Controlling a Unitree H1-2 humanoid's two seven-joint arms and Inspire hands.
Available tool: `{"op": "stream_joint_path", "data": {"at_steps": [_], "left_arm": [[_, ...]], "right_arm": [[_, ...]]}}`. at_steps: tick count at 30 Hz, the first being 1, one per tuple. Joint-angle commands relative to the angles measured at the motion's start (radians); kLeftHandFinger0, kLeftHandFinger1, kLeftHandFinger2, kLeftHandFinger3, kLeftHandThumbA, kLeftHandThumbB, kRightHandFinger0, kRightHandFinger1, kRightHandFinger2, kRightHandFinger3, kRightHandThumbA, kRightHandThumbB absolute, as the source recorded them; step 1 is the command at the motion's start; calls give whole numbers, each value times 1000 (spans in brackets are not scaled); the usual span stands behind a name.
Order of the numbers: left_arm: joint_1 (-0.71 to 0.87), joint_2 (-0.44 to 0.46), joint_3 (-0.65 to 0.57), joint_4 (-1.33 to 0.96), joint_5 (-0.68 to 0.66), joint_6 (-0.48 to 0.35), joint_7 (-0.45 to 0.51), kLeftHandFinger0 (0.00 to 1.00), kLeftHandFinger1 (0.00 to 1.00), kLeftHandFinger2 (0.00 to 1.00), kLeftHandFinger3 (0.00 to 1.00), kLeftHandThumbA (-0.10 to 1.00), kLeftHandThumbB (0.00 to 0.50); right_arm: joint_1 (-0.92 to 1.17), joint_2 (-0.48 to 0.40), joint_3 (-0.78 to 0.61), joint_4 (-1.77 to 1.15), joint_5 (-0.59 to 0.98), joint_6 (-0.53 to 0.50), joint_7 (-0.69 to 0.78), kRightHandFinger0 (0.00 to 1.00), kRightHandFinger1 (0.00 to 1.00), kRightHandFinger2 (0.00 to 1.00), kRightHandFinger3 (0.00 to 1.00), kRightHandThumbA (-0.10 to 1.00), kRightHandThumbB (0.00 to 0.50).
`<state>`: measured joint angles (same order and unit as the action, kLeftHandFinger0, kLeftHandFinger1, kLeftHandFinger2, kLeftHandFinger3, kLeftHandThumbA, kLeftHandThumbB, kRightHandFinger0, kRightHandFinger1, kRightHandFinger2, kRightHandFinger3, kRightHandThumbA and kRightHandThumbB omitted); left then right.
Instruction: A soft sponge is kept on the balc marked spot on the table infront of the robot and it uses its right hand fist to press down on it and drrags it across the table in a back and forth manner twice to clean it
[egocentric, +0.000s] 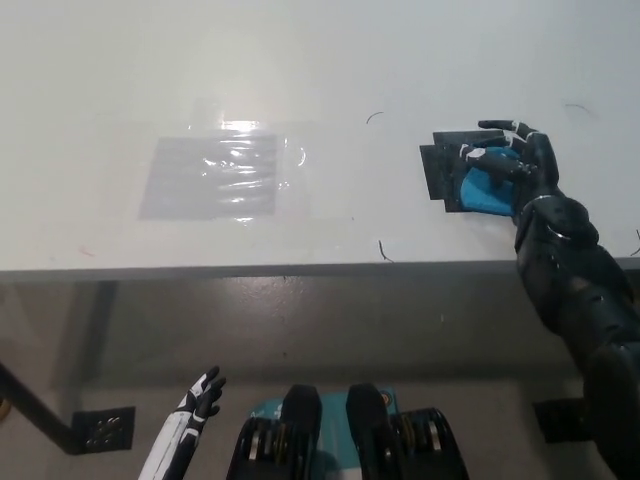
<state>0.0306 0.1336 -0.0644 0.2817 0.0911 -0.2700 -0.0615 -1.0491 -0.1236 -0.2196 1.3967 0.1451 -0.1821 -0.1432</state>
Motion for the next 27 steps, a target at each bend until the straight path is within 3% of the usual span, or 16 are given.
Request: {"op": "stream_joint_path", "data": {"at_steps": [1,2,6,13,20,25,27], "left_arm": [[-22,4,-5,-15,12,-30,0,1000,1000,1000,1000,1000,134],[-25,3,-4,-8,10,-36,1,1000,1000,1000,1000,1000,132],[-23,3,-3,-7,7,-36,0,1000,1000,1000,1000,1000,133],[-22,7,0,-13,0,-34,-5,1000,1000,1000,1000,1000,136],[-29,9,3,-10,4,-37,-2,1000,1000,1000,1000,1000,134],[-25,9,4,-13,5,-35,-1,1000,1000,1000,1000,1000,127],[-25,7,2,-16,5,-38,-1,1000,1000,1000,1000,1000,124]], "right_arm": [[43,2,-4,24,15,10,8,0,0,277,414,1000,195],[54,12,-2,26,14,11,11,0,0,287,431,1000,189],[82,36,4,31,9,11,23,0,0,198,283,1000,162],[66,57,40,26,-15,2,17,0,0,184,254,1000,149],[-28,137,53,3,-13,-9,34,0,0,181,120,1000,194],[-82,245,100,-6,-47,4,29,0,11,307,246,1000,143],[-95,286,135,-10,-74,-5,16,0,45,333,267,1000,151]]}}
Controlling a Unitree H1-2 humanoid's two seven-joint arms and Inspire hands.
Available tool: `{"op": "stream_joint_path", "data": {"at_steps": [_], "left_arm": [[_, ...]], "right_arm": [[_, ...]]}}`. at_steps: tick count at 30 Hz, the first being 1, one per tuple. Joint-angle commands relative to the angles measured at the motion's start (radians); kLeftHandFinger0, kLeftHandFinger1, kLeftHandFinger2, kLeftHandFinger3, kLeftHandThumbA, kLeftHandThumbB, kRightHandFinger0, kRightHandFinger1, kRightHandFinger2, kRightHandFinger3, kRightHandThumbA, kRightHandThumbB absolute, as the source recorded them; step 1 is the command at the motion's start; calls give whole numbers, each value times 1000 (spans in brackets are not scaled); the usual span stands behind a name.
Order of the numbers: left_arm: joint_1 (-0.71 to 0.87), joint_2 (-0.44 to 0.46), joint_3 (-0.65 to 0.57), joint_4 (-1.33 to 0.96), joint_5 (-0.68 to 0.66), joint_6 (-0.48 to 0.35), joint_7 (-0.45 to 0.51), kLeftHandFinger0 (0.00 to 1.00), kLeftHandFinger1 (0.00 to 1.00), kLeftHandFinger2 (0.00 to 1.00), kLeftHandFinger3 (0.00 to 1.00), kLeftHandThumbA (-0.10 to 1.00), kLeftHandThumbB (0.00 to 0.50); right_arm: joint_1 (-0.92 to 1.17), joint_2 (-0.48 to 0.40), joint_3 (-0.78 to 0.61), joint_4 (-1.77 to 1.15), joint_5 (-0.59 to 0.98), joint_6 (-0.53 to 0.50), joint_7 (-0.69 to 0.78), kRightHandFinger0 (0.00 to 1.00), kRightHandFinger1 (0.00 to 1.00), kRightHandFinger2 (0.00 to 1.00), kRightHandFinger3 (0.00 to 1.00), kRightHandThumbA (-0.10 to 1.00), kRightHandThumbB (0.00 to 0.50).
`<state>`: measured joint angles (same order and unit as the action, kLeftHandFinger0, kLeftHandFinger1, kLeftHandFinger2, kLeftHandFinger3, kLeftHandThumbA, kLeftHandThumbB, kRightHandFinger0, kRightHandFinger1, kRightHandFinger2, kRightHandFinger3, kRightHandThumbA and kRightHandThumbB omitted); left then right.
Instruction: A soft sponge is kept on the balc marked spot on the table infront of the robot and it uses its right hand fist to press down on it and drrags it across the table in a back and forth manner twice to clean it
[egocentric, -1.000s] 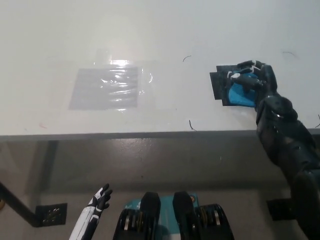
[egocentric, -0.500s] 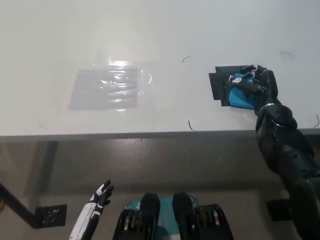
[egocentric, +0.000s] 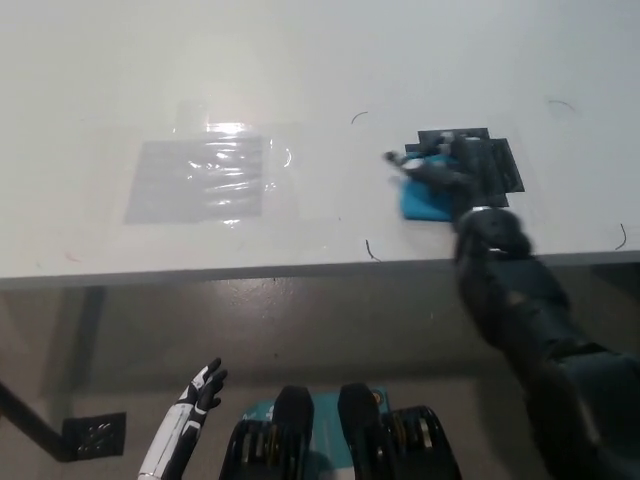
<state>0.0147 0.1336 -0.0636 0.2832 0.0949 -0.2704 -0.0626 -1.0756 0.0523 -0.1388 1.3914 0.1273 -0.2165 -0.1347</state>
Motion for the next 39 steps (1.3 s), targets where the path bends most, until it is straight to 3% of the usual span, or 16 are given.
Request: {"op": "stream_joint_path", "data": {"at_steps": [1,7,10,11,12,16,24,27,28,29,30,32,36,39], "left_arm": [[-8,7,2,-19,-2,-36,-2,1000,1000,1000,1000,1000,125],[-11,9,-3,-14,7,-43,-2,1000,1000,1000,1000,1000,131],[-14,10,-2,-15,8,-42,-1,1000,1000,1000,1000,1000,132],[-15,11,-3,-16,11,-43,-1,1000,1000,1000,1000,1000,130],[-15,12,-3,-16,13,-45,0,1000,1000,1000,1000,1000,130],[-15,13,-2,-22,10,-41,-3,1000,1000,1000,1000,1000,139],[-12,8,-1,-25,8,-33,-3,1000,1000,1000,1000,1000,139],[-1,5,-1,-32,7,-24,-3,1000,1000,1000,1000,1000,130],[3,4,-1,-34,7,-23,-3,1000,1000,1000,1000,1000,127],[4,4,-1,-35,7,-24,-3,1000,1000,1000,1000,1000,127],[4,5,-1,-32,14,-25,2,1000,1000,1000,1000,1000,134],[10,1,0,-39,-3,-15,-8,1000,1000,1000,1000,1000,122],[9,-1,1,-36,1,-17,-4,1000,1000,1000,1000,1000,119],[11,-2,1,-43,-1,-11,-6,1000,1000,1000,1000,1000,106]], "right_arm": [[-73,129,65,-7,-57,25,7,0,48,333,266,1000,150],[-73,208,134,-16,-88,-11,7,0,87,367,315,1000,145],[-73,207,145,-17,-88,-13,10,0,95,366,288,1000,158],[-73,202,146,-18,-88,-11,10,0,76,349,283,1000,125],[-71,193,149,-17,-90,-10,10,0,63,340,291,1000,125],[-61,152,156,-14,-99,6,-11,0,88,360,326,1000,152],[-13,10,102,0,-52,17,17,0,62,368,332,1000,162],[24,-56,83,3,-48,-22,19,0,44,350,292,1000,111],[32,-80,75,7,-43,0,18,0,58,364,295,1000,173],[33,-87,71,10,-42,14,17,0,12,249,239,1000,127],[43,-109,58,9,-32,7,35,4,149,407,380,1000,149],[64,-165,56,17,-39,6,38,0,114,419,345,1000,115],[106,-263,24,17,-21,-17,72,0,34,353,262,1000,150],[143,-339,-24,17,15,0,91,0,47,406,316,1000,142]]}}
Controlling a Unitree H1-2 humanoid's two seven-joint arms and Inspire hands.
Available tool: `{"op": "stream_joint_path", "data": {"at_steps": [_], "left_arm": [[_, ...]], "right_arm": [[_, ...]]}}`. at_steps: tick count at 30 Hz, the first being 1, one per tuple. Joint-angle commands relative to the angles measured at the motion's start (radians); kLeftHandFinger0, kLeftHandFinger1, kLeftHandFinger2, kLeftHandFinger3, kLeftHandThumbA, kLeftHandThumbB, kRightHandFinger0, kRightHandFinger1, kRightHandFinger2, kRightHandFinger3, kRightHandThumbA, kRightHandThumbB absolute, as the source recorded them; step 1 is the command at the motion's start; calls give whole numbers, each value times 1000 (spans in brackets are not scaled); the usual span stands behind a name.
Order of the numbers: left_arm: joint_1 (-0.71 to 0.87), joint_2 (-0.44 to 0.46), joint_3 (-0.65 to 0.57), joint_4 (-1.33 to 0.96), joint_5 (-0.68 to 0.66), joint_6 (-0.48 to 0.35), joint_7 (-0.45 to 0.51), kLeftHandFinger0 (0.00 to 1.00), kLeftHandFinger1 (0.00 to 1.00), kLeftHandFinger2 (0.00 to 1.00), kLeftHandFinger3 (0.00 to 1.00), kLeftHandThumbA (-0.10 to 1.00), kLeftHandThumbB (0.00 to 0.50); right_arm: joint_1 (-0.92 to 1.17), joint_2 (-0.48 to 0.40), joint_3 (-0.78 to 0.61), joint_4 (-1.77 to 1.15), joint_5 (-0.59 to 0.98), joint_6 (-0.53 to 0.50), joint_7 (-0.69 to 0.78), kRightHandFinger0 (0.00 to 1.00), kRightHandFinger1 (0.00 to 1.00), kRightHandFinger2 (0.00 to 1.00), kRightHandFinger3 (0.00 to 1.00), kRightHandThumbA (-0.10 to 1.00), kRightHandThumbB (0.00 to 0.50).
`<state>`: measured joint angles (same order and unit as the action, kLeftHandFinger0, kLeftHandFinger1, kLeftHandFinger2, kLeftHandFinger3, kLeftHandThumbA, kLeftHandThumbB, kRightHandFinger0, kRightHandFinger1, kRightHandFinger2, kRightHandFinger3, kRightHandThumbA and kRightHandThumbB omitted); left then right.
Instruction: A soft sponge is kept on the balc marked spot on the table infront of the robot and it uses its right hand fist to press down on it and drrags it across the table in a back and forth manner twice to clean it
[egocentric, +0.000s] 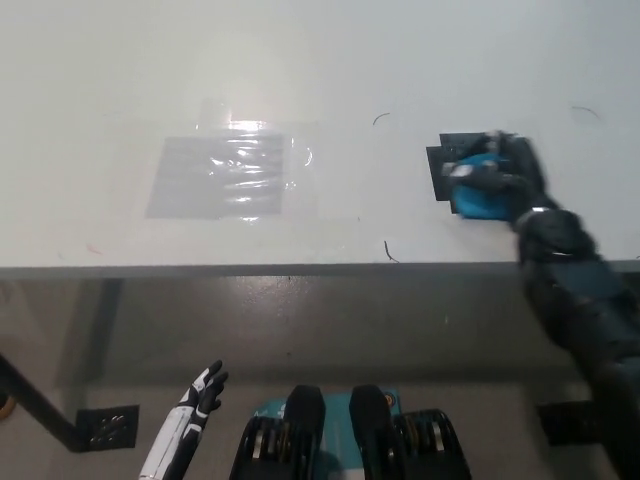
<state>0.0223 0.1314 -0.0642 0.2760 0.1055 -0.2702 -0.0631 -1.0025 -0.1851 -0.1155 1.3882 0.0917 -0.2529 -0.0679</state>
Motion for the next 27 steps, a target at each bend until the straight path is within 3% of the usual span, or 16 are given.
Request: {"op": "stream_joint_path", "data": {"at_steps": [1,2,4,7,9,14,17,21,22,24,27], "left_arm": [[3,1,1,-35,-14,-11,-6,1000,1000,1000,1000,1000,104],[2,1,1,-34,-9,-13,-5,1000,1000,1000,1000,1000,102],[-2,2,0,-22,-11,-22,-6,1000,1000,1000,1000,1000,97],[-13,15,1,-18,2,-14,-6,1000,1000,1000,1000,1000,116],[-13,16,2,-17,2,-14,-6,1000,1000,1000,1000,1000,109],[-19,16,5,-11,-7,-16,-6,1000,1000,1000,1000,1000,93],[-20,16,2,-6,-1,-22,-6,1000,1000,1000,1000,1000,80],[-19,17,0,-4,0,-22,-7,1000,1000,1000,1000,1000,84],[-18,16,0,-8,2,-17,-6,1000,1000,1000,1000,1000,85],[-21,15,0,-10,4,-15,-5,1000,1000,1000,1000,1000,86],[-20,15,-1,-17,4,-8,-6,1000,1000,1000,1000,1000,98]], "right_arm": [[74,-110,-56,21,56,40,26,0,49,419,332,1000,138],[87,-130,-59,21,52,35,27,0,49,423,341,1000,108],[113,-166,-66,19,50,31,21,0,33,389,334,1000,107],[151,-217,-107,22,84,29,31,0,46,438,398,1000,56],[157,-227,-121,22,92,29,34,0,92,389,437,1000,73],[179,-272,-116,14,67,17,1,0,138,475,514,1000,77],[177,-271,-131,9,90,14,29,0,104,448,473,1000,57],[158,-244,-139,12,98,28,31,0,66,421,435,1000,118],[152,-236,-139,11,99,31,33,0,39,409,416,1000,103],[140,-218,-127,10,89,26,35,0,38,435,426,1000,82],[112,-174,-115,0,82,30,26,0,69,455,429,1000,102]]}}
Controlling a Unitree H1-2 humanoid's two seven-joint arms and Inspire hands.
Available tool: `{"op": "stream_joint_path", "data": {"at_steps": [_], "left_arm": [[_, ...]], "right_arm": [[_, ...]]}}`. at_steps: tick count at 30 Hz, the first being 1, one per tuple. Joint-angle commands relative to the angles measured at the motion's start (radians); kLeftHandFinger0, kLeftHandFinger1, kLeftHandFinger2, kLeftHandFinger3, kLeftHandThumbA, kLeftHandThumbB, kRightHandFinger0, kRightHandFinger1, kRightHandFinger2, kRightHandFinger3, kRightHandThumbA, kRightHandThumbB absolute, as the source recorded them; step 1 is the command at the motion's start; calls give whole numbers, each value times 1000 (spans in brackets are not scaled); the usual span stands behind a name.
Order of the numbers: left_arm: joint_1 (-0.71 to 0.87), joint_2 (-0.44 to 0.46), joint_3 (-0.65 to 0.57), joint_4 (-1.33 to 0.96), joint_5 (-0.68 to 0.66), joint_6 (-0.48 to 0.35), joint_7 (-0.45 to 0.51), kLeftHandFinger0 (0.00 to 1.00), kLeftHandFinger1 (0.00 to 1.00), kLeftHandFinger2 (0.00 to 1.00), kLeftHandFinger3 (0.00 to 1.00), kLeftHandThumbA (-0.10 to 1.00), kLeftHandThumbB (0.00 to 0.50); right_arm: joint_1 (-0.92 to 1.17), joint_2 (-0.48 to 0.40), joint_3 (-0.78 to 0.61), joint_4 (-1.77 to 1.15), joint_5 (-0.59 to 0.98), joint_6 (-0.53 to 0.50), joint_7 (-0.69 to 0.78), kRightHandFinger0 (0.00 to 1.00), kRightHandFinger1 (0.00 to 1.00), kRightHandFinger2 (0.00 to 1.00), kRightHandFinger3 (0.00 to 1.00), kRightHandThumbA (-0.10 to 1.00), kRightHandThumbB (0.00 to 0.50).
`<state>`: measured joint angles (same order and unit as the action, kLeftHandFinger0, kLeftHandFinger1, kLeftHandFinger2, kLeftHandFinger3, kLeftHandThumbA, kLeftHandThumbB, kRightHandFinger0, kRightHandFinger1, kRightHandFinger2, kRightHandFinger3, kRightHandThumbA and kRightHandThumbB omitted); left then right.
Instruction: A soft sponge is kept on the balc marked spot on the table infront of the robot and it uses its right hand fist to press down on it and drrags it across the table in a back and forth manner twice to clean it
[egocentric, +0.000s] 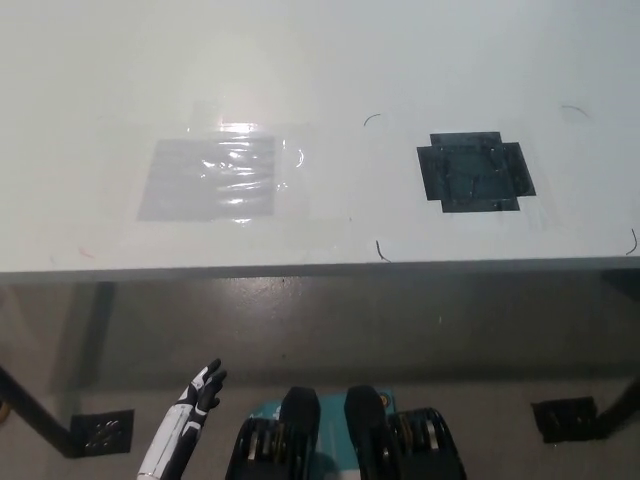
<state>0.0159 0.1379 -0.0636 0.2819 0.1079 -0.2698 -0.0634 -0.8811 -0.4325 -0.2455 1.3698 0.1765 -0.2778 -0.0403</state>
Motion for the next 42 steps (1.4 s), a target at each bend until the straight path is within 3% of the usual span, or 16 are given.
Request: {"op": "stream_joint_path", "data": {"at_steps": [1,4,7,9,13,17,20,25,31,34,35,38,39,40,41,42], "left_arm": [[-12,9,-1,-29,-1,-3,-8,1000,1000,1000,1000,1000,102],[-12,8,-1,-28,-9,-6,-11,1000,1000,1000,1000,1000,94],[-15,9,-2,-30,-6,-8,-10,1000,1000,1000,1000,1000,97],[-15,9,-1,-28,-8,-10,-11,1000,1000,1000,1000,1000,100],[-11,6,-2,-20,-5,-13,-7,1000,1000,1000,1000,1000,106],[-5,5,-5,-25,1,-7,-5,1000,1000,1000,1000,1000,107],[-7,6,0,-37,-9,6,-10,1000,1000,1000,1000,1000,101],[-9,10,-4,-38,-3,2,-12,1000,1000,1000,1000,1000,104],[-14,12,-4,-29,0,-9,-9,1000,1000,1000,1000,1000,110],[-18,11,-3,-26,-3,-9,-10,1000,1000,1000,1000,1000,111],[-17,11,-3,-30,0,-5,-9,1000,1000,1000,1000,1000,117],[-17,10,-4,-28,0,-6,-8,1000,1000,1000,1000,1000,109],[-18,11,-4,-28,1,-5,-8,1000,1000,1000,1000,1000,108],[-18,11,-4,-29,3,-4,-8,1000,1000,1000,1000,1000,108],[-13,13,-3,-26,-1,-12,-9,1000,1000,1000,1000,1000,106],[-13,15,-1,-23,-1,-18,-8,1000,1000,1000,1000,1000,101]], "right_arm": [[-22,94,23,16,-10,52,-8,0,69,452,412,1000,115],[-45,137,31,8,-9,29,14,0,25,379,345,1000,104],[-81,192,62,12,-33,26,-3,0,37,368,313,1000,140],[-102,233,75,13,-33,25,-4,0,0,315,264,1000,113],[-121,310,121,15,-62,16,-30,0,1,307,254,1000,146],[-116,349,129,7,-53,-3,-26,0,0,217,113,1000,161],[-119,363,136,2,-58,-10,-17,0,1,306,169,1000,172],[-111,364,133,0,-53,-12,-17,0,0,290,166,1000,196],[-102,342,142,5,-65,0,-38,0,4,300,238,1000,145],[-98,327,146,6,-68,-1,-42,0,0,284,244,1000,91],[-95,319,137,8,-58,-6,-36,0,18,314,273,1000,127],[-91,300,137,3,-61,-46,-45,0,40,336,335,1000,137],[-93,295,140,-4,-66,-55,-52,121,107,393,446,1000,179],[-95,288,143,-14,-72,-66,-62,136,21,229,318,1000,178],[-100,285,115,-34,-36,-71,-16,174,71,252,366,1000,169],[-104,278,85,-108,16,-50,82,324,329,514,600,1000,211]]}}
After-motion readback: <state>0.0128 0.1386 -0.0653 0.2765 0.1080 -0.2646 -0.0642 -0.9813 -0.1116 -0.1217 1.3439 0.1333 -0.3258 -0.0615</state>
